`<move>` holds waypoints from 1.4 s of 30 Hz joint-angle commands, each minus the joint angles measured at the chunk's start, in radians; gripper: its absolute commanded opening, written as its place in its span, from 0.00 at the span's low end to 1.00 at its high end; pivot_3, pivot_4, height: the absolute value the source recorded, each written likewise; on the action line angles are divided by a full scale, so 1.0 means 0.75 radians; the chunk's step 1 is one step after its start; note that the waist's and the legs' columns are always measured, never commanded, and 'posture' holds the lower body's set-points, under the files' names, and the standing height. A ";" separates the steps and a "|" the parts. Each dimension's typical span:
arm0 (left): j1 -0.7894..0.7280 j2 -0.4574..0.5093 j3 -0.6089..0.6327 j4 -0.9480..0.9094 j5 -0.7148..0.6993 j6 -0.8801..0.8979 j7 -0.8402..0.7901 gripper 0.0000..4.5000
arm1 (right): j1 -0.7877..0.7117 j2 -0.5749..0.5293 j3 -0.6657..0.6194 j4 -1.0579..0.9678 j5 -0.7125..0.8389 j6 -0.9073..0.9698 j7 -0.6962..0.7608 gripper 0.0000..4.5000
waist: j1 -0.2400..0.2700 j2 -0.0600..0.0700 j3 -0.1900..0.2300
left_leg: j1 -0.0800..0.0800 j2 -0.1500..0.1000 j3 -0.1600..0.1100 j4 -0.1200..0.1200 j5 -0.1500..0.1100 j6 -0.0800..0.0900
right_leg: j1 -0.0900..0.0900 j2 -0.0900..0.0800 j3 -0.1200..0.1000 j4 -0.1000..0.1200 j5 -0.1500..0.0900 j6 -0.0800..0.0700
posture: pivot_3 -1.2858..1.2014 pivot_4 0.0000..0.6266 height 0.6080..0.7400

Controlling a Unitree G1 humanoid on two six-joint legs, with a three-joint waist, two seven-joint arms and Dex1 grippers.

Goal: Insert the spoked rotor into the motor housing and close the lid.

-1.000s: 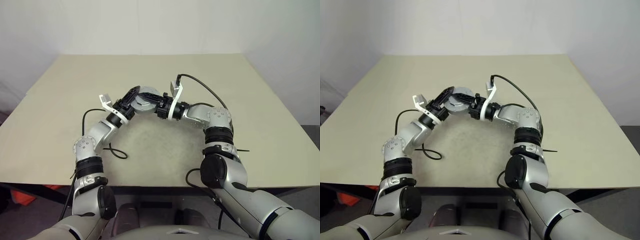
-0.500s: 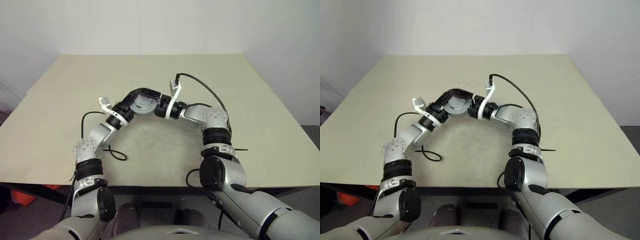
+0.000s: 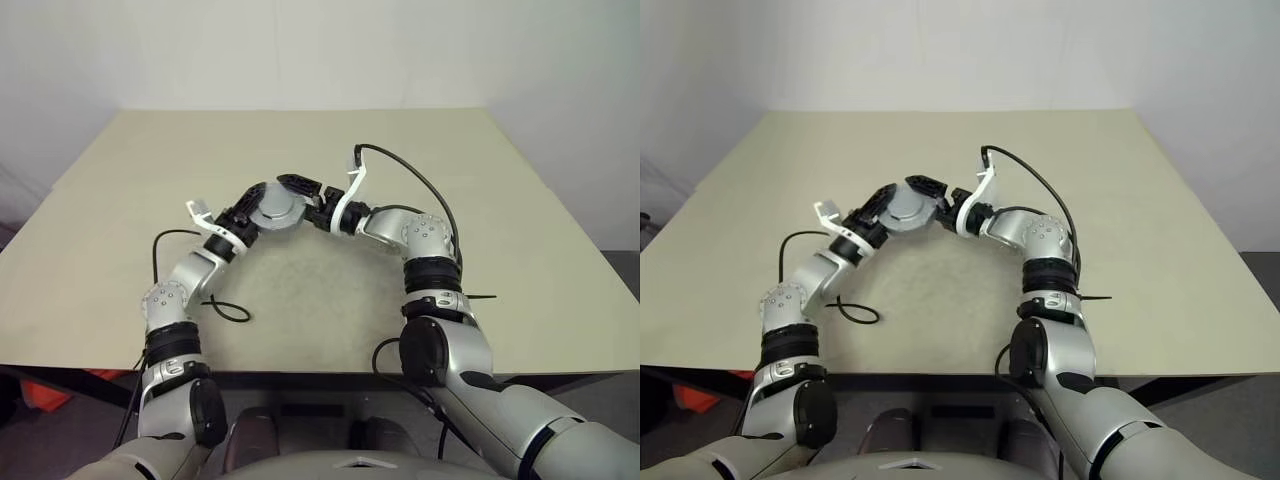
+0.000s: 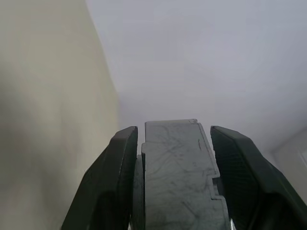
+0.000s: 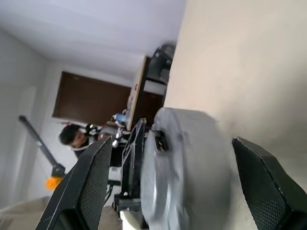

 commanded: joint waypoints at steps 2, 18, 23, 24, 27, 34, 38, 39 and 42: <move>-0.001 0.034 0.062 -0.059 -0.023 -0.091 -0.015 0.48 | -0.008 -0.006 0.022 -0.014 -0.010 -0.033 0.000 0.99 | 0.001 0.000 0.000 | 0.000 0.000 0.000 0.000 0.000 0.000 | 0.000 0.000 0.000 0.000 0.000 0.000 | 0.52 0.00 1.00; 0.109 0.185 0.236 -0.037 0.089 -0.404 0.074 0.48 | -0.002 -0.041 0.020 0.012 -0.028 -0.073 0.019 0.99 | 0.003 -0.008 0.000 | 0.002 0.000 -0.002 0.002 0.000 0.000 | 0.004 0.000 0.000 0.000 0.000 0.001 | 0.52 0.00 1.00; 0.090 0.209 0.253 0.019 0.148 -0.475 0.143 0.48 | -0.013 -0.037 0.025 0.028 -0.033 -0.091 0.020 0.99 | -0.001 -0.011 0.000 | 0.008 0.001 -0.002 0.003 0.000 -0.001 | 0.009 0.000 0.000 0.001 0.001 0.002 | 0.52 0.00 1.00; 0.086 0.215 0.255 0.032 0.166 -0.493 0.157 0.48 | -0.013 -0.035 0.028 0.029 -0.035 -0.096 0.021 0.99 | -0.001 -0.011 0.000 | 0.008 0.001 -0.002 0.003 0.000 -0.001 | 0.009 0.000 0.000 0.001 0.001 0.002 | 0.52 0.00 1.00; 0.076 0.239 0.261 0.069 0.205 -0.532 0.179 0.48 | -0.008 -0.031 0.043 0.036 -0.047 -0.106 0.026 0.99 | -0.001 -0.014 0.000 | 0.009 0.001 -0.002 0.003 0.001 -0.001 | 0.009 0.000 0.000 0.002 0.000 0.002 | 0.52 0.00 1.00; 0.065 0.282 0.287 0.106 0.246 -0.578 0.201 0.48 | -0.016 -0.030 0.054 0.059 -0.059 -0.118 0.036 0.99 | -0.001 -0.020 0.000 | 0.009 0.001 -0.002 0.003 0.001 -0.002 | 0.009 0.000 0.000 0.002 0.001 0.002 | 0.52 0.00 1.00; 0.077 0.315 0.273 0.113 0.297 -0.589 0.196 0.63 | -0.028 -0.033 0.059 0.087 -0.076 -0.131 0.041 1.00 | -0.002 -0.022 0.000 | 0.009 0.001 -0.002 0.003 0.001 -0.002 | 0.009 0.000 0.000 0.002 0.001 0.002 | 0.52 0.00 1.00; 0.078 0.323 0.272 0.113 0.309 -0.589 0.198 0.67 | -0.033 -0.035 0.060 0.095 -0.079 -0.134 0.043 1.00 | -0.002 -0.022 0.000 | 0.009 0.001 -0.002 0.003 0.001 -0.002 | 0.009 0.000 0.000 0.003 0.001 0.001 | 0.52 0.00 1.00; 0.071 0.342 0.279 0.125 0.329 -0.589 0.232 0.90 | -0.046 -0.042 0.059 0.115 -0.084 -0.141 0.050 1.00 | -0.002 -0.022 0.000 | 0.010 0.001 -0.002 0.004 0.001 -0.002 | 0.010 0.000 0.000 0.004 0.000 0.001 | 0.52 0.00 1.00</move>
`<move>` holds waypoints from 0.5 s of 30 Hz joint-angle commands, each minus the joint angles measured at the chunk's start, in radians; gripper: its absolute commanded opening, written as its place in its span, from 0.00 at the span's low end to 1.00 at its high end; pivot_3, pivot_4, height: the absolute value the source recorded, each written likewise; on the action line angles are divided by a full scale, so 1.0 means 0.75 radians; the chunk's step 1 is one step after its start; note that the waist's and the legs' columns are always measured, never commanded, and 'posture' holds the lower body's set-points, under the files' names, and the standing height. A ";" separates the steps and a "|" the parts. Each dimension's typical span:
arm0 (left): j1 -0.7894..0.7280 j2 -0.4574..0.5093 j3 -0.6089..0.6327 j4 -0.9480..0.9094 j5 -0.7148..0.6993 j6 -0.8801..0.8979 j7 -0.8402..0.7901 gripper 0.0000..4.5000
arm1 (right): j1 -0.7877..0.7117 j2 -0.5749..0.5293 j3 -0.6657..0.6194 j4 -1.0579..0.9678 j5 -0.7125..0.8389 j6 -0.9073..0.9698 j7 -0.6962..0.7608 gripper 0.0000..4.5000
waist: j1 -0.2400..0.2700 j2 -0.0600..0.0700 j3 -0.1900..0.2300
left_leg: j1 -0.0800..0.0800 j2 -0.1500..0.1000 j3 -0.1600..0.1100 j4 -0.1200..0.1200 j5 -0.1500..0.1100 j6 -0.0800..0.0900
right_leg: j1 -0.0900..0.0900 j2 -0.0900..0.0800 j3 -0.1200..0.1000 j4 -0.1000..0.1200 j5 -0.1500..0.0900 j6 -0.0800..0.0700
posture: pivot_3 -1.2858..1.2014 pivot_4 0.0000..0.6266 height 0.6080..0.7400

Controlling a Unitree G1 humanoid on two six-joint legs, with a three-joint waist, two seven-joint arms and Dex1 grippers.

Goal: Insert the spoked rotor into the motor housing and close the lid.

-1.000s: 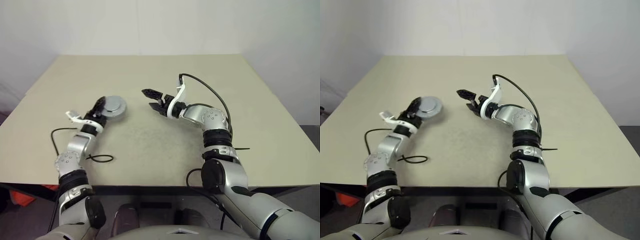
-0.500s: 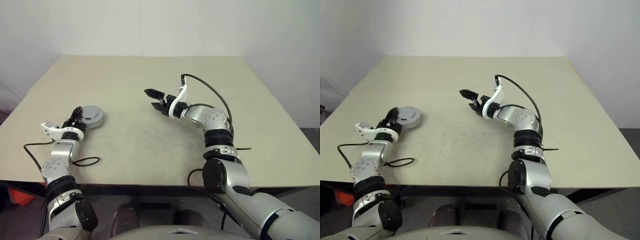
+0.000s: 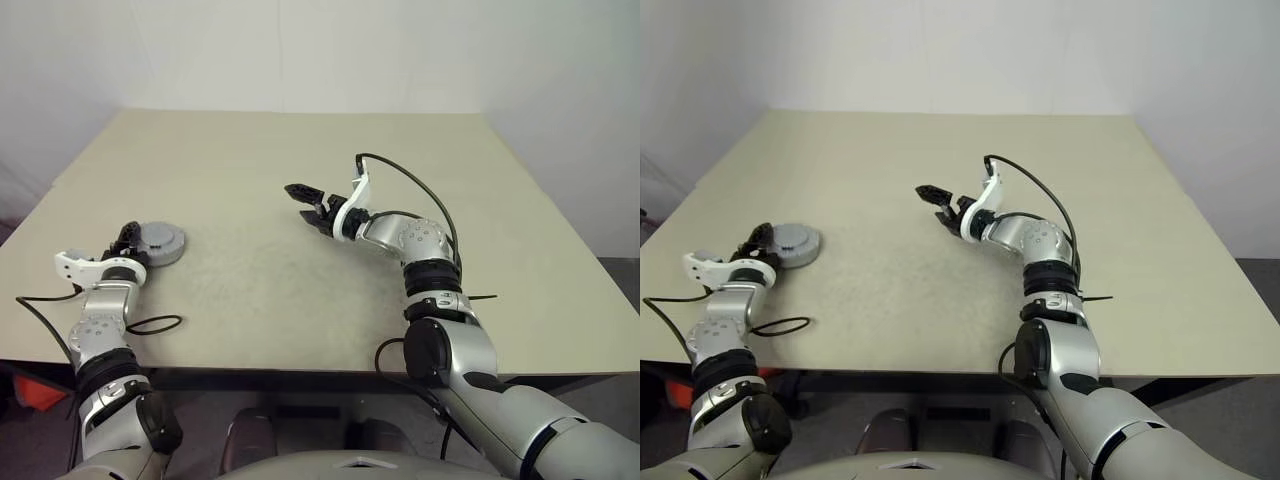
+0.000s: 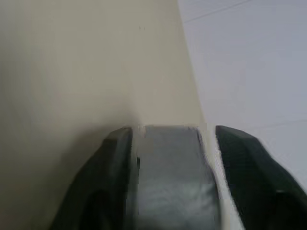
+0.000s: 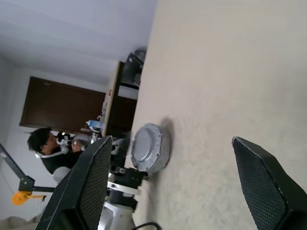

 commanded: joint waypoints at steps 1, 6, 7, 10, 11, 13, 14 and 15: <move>-0.043 0.043 0.007 -0.031 0.022 -0.027 0.016 0.97 | -0.060 -0.009 -0.001 0.000 0.009 -0.019 0.022 1.00 | 0.000 0.000 0.000 | 0.000 0.000 0.000 0.001 0.000 0.000 | 0.000 0.000 0.000 0.001 0.000 0.000 | 0.52 0.00 1.00; -0.050 0.098 0.029 -0.016 0.064 -0.064 0.017 0.97 | -0.082 -0.027 0.006 0.050 -0.007 -0.017 0.034 1.00 | -0.001 0.000 0.000 | 0.001 0.000 0.000 0.004 0.000 0.000 | 0.000 0.000 0.000 0.005 0.000 0.000 | 0.52 0.00 1.00; -0.052 0.113 0.033 -0.010 0.073 -0.071 0.016 0.97 | -0.085 -0.031 0.008 0.060 -0.013 -0.018 0.036 1.00 | -0.001 0.000 0.000 | 0.002 0.001 0.000 0.004 0.000 0.000 | 0.000 0.000 0.001 0.005 0.000 0.000 | 0.52 0.00 1.00; -0.063 0.163 0.038 -0.003 0.106 -0.105 0.018 0.97 | -0.093 -0.037 0.012 0.075 -0.021 -0.019 0.048 1.00 | -0.001 0.000 0.000 | 0.003 0.000 0.000 0.006 0.000 0.000 | 0.001 0.000 0.001 0.008 0.000 0.000 | 0.52 0.00 1.00; -0.068 0.177 0.039 -0.002 0.121 -0.119 0.019 0.97 | -0.096 -0.039 0.016 0.075 -0.023 -0.018 0.056 1.00 | -0.001 0.000 0.000 | 0.003 0.001 0.000 0.007 0.000 0.000 | 0.001 0.000 0.001 0.009 0.000 0.000 | 0.52 0.00 1.00; -0.077 0.199 0.029 -0.006 0.163 -0.152 0.014 0.97 | -0.093 -0.042 0.037 0.057 -0.036 -0.029 0.085 1.00 | -0.001 0.000 0.000 | 0.003 0.001 0.000 0.009 0.000 0.000 | 0.001 0.000 0.001 0.010 0.000 0.000 | 0.52 0.00 1.00; -0.078 0.202 0.009 -0.029 0.189 -0.167 -0.004 0.97 | -0.079 -0.046 0.073 0.024 -0.064 -0.066 0.120 1.00 | 0.000 0.000 0.000 | 0.003 0.001 0.000 0.010 0.000 0.000 | 0.001 0.000 0.001 0.011 -0.001 0.000 | 0.52 0.00 1.00; -0.079 0.201 -0.018 -0.057 0.214 -0.173 -0.025 0.97 | -0.063 -0.051 0.112 -0.011 -0.098 -0.115 0.158 1.00 | 0.000 0.000 0.000 | 0.003 0.001 -0.001 0.011 0.000 0.000 | 0.002 0.000 0.001 0.011 -0.001 -0.001 | 0.52 0.00 1.00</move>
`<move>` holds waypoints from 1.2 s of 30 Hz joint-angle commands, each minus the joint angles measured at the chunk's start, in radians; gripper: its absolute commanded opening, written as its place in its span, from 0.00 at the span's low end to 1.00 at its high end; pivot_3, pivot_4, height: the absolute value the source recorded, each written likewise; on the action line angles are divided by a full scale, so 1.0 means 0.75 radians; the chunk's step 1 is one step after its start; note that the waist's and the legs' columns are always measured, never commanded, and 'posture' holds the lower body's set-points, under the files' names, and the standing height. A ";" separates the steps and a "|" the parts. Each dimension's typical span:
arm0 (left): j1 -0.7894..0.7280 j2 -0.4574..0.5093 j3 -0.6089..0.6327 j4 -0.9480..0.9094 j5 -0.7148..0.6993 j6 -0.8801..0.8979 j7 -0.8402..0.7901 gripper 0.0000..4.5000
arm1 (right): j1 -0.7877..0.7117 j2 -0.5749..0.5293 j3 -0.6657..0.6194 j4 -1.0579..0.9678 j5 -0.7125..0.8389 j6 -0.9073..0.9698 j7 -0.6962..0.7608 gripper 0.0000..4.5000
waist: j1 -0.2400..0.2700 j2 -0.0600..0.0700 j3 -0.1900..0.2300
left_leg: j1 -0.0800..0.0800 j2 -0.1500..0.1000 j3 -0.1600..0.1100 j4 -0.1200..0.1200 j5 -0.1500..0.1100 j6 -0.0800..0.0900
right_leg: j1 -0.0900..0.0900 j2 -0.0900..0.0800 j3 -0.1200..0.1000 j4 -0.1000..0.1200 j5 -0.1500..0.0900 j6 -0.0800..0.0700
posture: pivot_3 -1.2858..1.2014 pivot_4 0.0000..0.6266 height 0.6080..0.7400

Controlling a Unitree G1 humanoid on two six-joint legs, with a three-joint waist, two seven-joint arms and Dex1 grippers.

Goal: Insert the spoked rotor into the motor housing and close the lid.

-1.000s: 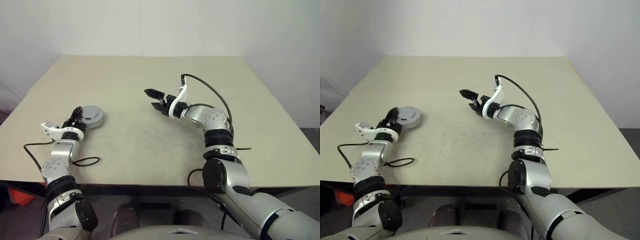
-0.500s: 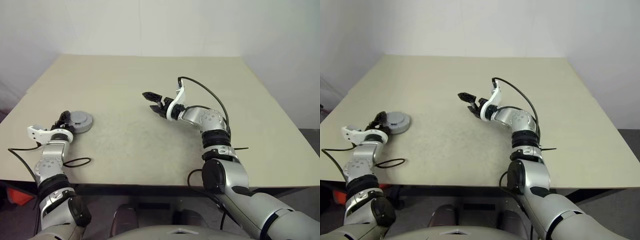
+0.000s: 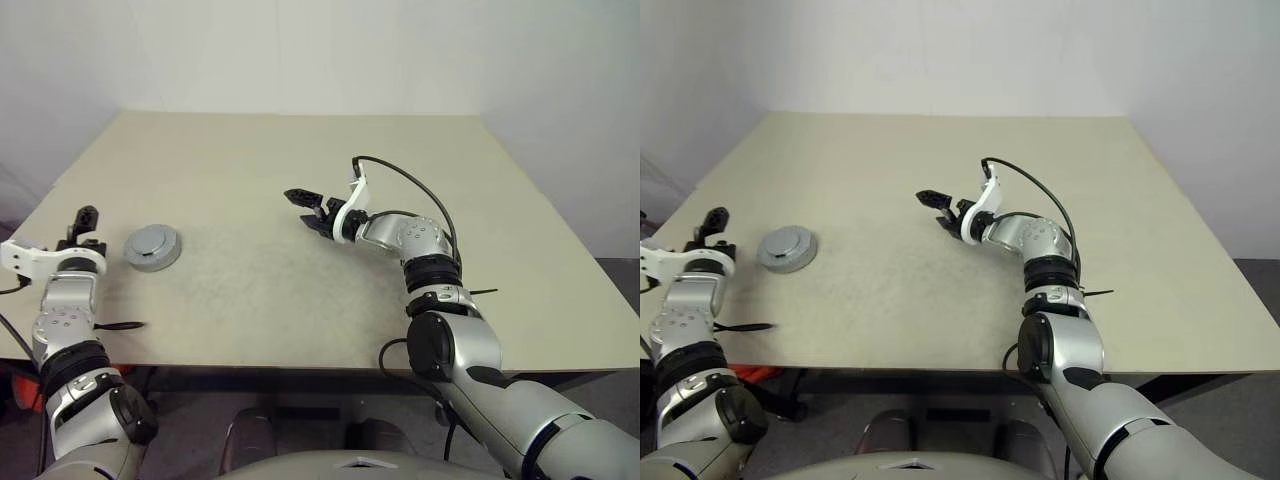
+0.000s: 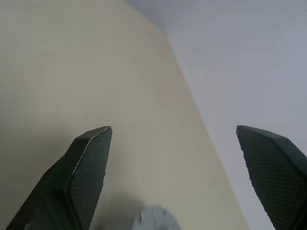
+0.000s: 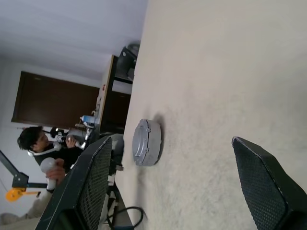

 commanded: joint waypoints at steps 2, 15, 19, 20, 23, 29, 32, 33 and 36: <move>-0.015 0.007 -0.142 -0.172 0.119 -0.057 -0.131 0.97 | 0.017 -0.028 0.157 -0.167 -0.124 -0.217 0.169 1.00 | 0.007 -0.001 0.000 | 0.000 0.000 0.000 0.002 0.000 0.000 | 0.001 0.000 0.000 0.000 0.000 0.000 | 0.52 0.00 1.00; 0.135 0.003 -0.971 -0.690 0.551 0.038 -0.600 0.97 | 0.106 -0.397 0.593 0.014 -0.739 -1.063 0.572 1.00 | -0.019 0.002 0.002 | 0.001 -0.001 0.001 0.005 0.000 0.001 | 0.004 -0.005 0.001 0.003 -0.002 -0.004 | 0.52 0.00 1.00; 0.182 -0.031 -1.089 -0.658 0.698 -0.062 -0.664 0.97 | 0.104 -0.468 0.596 0.099 -0.783 -1.157 0.690 1.00 | -0.043 0.003 0.002 | -0.005 -0.001 0.001 0.005 -0.001 0.002 | 0.001 -0.003 0.001 0.003 -0.003 -0.007 | 0.52 0.00 1.00; 0.187 -0.047 -1.105 -0.646 0.724 -0.086 -0.671 0.97 | 0.113 -0.487 0.594 0.105 -0.780 -1.175 0.745 1.00 | -0.045 0.003 0.003 | -0.005 -0.001 0.001 0.005 -0.001 0.002 | 0.001 -0.002 0.001 0.003 -0.003 -0.008 | 0.52 0.00 1.00; 0.185 -0.083 -1.133 -0.616 0.787 -0.147 -0.687 0.97 | 0.132 -0.525 0.580 0.111 -0.775 -1.206 0.845 1.00 | -0.043 0.004 0.003 | -0.006 0.000 0.001 0.006 -0.001 0.003 | 0.001 -0.002 0.000 0.003 -0.003 -0.009 | 0.52 0.00 1.00; 0.139 -0.132 -1.113 -0.581 0.803 -0.150 -0.714 0.97 | 0.154 -0.523 0.543 0.083 -0.769 -1.213 0.832 1.00 | -0.035 0.004 0.003 | -0.004 0.000 0.001 0.007 -0.001 0.008 | 0.001 -0.002 0.001 0.004 -0.003 -0.010 | 0.52 0.00 1.00; 0.124 -0.134 -1.109 -0.570 0.802 -0.139 -0.738 0.97 | 0.169 -0.520 0.536 0.061 -0.770 -1.216 0.831 1.00 | -0.033 0.005 0.003 | -0.001 0.000 0.001 0.007 0.000 0.010 | 0.001 -0.002 0.000 0.004 -0.002 -0.010 | 0.52 0.00 1.00; 0.121 -0.135 -1.108 -0.567 0.802 -0.137 -0.744 0.97 | 0.171 -0.520 0.534 0.060 -0.773 -1.221 0.825 1.00 | -0.033 0.005 0.003 | -0.001 0.000 0.001 0.007 0.000 0.010 | 0.001 -0.002 0.001 0.004 -0.002 -0.010 | 0.52 0.00 1.00; 0.121 -0.140 -1.104 -0.566 0.803 -0.130 -0.752 0.97 | 0.180 -0.516 0.528 0.056 -0.774 -1.221 0.811 1.00 | -0.034 0.005 0.003 | -0.001 0.000 0.001 0.007 0.000 0.011 | 0.001 -0.003 0.001 0.004 -0.002 -0.010 | 0.52 0.00 1.00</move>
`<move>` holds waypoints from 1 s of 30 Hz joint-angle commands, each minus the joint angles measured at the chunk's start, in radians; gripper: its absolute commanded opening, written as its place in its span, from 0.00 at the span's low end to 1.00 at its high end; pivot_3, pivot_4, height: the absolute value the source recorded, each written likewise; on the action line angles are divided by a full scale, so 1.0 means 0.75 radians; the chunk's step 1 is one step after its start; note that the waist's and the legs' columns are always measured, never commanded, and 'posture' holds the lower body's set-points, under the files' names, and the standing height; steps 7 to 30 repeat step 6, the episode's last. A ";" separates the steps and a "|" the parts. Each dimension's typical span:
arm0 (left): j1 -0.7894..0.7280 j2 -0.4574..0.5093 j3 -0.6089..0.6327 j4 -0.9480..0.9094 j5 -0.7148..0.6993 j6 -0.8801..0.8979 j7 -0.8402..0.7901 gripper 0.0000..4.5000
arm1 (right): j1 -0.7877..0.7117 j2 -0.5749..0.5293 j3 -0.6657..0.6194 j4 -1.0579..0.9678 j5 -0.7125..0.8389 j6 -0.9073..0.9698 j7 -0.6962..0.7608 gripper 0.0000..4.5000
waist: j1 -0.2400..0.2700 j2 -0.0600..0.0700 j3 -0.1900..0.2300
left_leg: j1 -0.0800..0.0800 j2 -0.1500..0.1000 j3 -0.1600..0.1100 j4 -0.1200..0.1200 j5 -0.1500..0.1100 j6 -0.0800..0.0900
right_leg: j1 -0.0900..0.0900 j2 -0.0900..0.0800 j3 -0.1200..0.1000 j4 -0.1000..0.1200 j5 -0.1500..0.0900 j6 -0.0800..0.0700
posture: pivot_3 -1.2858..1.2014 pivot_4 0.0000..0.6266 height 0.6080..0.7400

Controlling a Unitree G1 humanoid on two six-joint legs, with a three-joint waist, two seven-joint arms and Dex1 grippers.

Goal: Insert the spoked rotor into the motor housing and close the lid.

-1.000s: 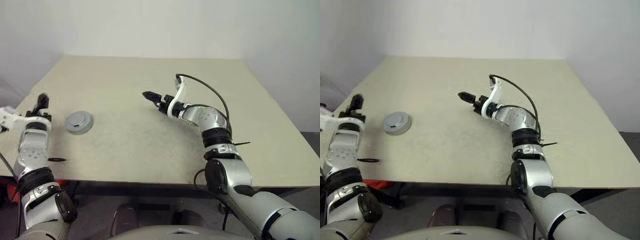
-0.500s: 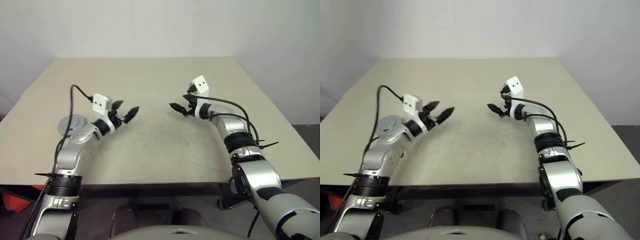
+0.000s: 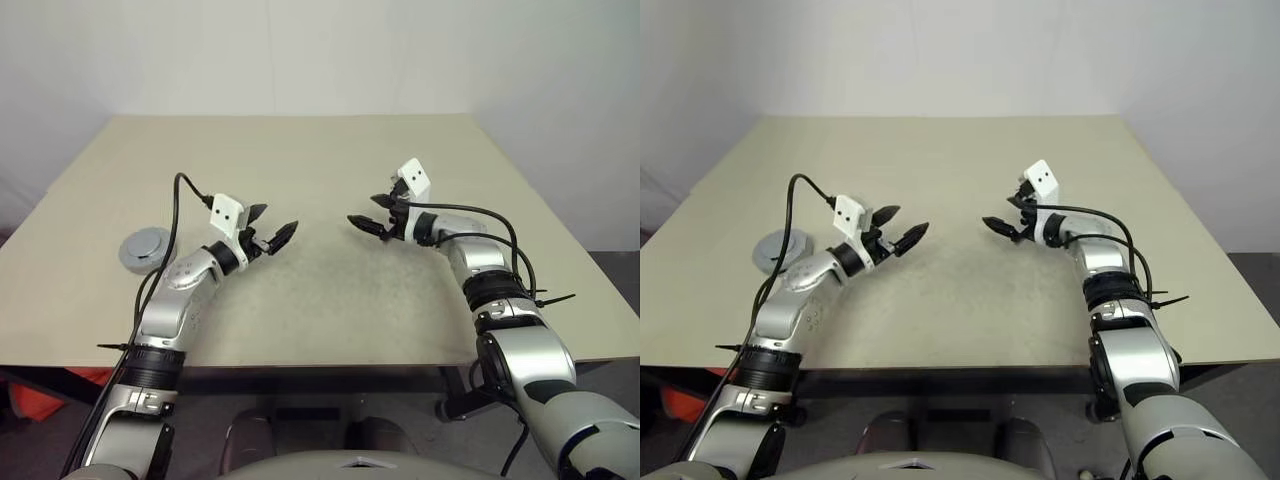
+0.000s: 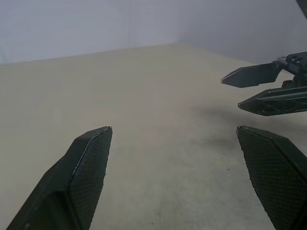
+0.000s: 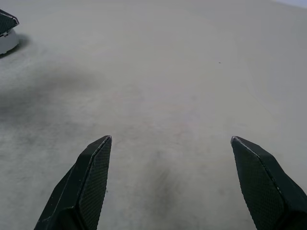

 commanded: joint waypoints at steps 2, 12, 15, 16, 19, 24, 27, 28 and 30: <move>-0.029 -0.008 0.029 -0.023 -0.005 0.001 -0.016 0.97 | -0.006 0.002 -0.029 -0.068 0.010 -0.026 -0.016 1.00 | 0.000 0.000 0.000 | 0.000 0.000 0.000 0.000 0.000 0.000 | 0.000 0.000 0.000 0.000 0.000 0.000 | 0.52 0.00 1.00; -0.029 -0.015 0.033 -0.029 -0.002 0.005 -0.007 0.97 | -0.003 0.005 -0.031 -0.067 0.007 -0.028 -0.026 1.00 | 0.000 0.000 0.000 | 0.000 0.000 0.000 0.000 0.000 0.001 | 0.000 0.000 0.000 0.000 0.000 0.000 | 0.52 0.00 1.00; -0.029 -0.015 0.033 -0.029 -0.002 0.005 -0.007 0.97 | -0.003 0.005 -0.031 -0.067 0.007 -0.028 -0.026 1.00 | 0.000 0.000 0.000 | 0.000 0.000 0.000 0.000 0.000 0.001 | 0.000 0.000 0.000 0.000 0.000 0.000 | 0.52 0.00 1.00; -0.029 -0.015 0.033 -0.029 -0.002 0.005 -0.007 0.97 | -0.003 0.005 -0.031 -0.067 0.007 -0.028 -0.026 1.00 | 0.000 0.000 0.000 | 0.000 0.000 0.000 0.000 0.000 0.001 | 0.000 0.000 0.000 0.000 0.000 0.000 | 0.52 0.00 1.00; -0.029 -0.015 0.033 -0.029 -0.002 0.005 -0.007 0.97 | -0.003 0.005 -0.031 -0.067 0.007 -0.028 -0.026 1.00 | 0.000 0.000 0.000 | 0.000 0.000 0.000 0.000 0.000 0.001 | 0.000 0.000 0.000 0.000 0.000 0.000 | 0.52 0.00 1.00; -0.029 -0.015 0.033 -0.029 -0.002 0.005 -0.007 0.97 | -0.003 0.005 -0.031 -0.067 0.007 -0.028 -0.026 1.00 | 0.000 0.000 0.000 | 0.000 0.000 0.000 0.000 0.000 0.001 | 0.000 0.000 0.000 0.000 0.000 0.000 | 0.52 0.00 1.00; -0.029 -0.015 0.033 -0.029 -0.002 0.005 -0.007 0.97 | -0.003 0.005 -0.031 -0.067 0.007 -0.028 -0.026 1.00 | 0.000 0.000 0.000 | 0.000 0.000 0.000 0.000 0.000 0.001 | 0.000 0.000 0.000 0.000 0.000 0.000 | 0.52 0.00 1.00; -0.029 -0.015 0.033 -0.029 -0.002 0.005 -0.007 0.97 | -0.003 0.005 -0.031 -0.067 0.007 -0.028 -0.026 1.00 | 0.000 0.000 0.000 | 0.000 0.000 0.000 0.000 0.000 0.001 | 0.000 0.000 0.000 0.000 0.000 0.000 | 0.52 0.00 1.00; -0.029 -0.015 0.033 -0.029 -0.002 0.005 -0.007 0.97 | -0.003 0.005 -0.031 -0.067 0.007 -0.028 -0.026 1.00 | 0.000 0.000 0.000 | 0.000 0.000 0.000 0.000 0.000 0.001 | 0.000 0.000 0.000 0.000 0.000 0.000 | 0.52 0.00 1.00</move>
